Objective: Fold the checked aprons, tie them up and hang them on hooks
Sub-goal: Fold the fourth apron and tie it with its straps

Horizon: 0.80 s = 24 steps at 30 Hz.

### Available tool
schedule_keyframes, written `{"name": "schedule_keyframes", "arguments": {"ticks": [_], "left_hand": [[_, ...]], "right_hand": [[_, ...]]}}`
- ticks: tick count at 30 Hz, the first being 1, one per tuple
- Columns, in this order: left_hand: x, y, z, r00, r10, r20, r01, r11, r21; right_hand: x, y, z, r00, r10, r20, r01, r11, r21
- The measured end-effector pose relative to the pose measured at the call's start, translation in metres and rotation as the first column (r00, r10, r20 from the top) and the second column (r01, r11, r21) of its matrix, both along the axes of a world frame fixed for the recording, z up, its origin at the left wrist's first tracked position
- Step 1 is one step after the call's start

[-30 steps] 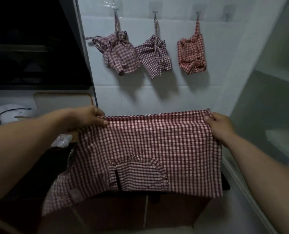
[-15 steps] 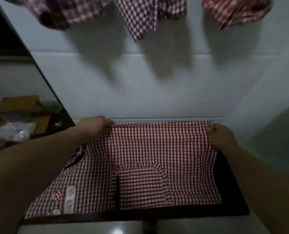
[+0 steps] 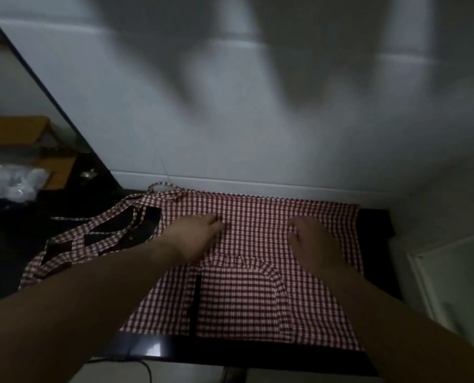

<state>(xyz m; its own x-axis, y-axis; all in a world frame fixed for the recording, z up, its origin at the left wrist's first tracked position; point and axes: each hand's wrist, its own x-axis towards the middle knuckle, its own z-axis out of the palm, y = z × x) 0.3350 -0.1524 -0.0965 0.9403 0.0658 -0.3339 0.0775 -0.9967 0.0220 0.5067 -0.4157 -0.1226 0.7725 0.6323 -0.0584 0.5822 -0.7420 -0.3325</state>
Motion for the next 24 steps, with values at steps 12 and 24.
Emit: {"name": "schedule_keyframes", "arguments": {"ticks": [12,24], "left_hand": [[-0.110,-0.045,-0.059,0.946,0.222,0.235,-0.200,0.973,-0.112],[-0.145,-0.100,-0.084,0.929,0.298,0.221,-0.273,0.952,-0.138]], "right_hand": [[-0.121,-0.070,-0.034,0.992,0.010,0.128,0.002,0.996,-0.094],[-0.122,-0.124,-0.039,0.978,0.119,0.172,-0.077,0.969,-0.234]]}}
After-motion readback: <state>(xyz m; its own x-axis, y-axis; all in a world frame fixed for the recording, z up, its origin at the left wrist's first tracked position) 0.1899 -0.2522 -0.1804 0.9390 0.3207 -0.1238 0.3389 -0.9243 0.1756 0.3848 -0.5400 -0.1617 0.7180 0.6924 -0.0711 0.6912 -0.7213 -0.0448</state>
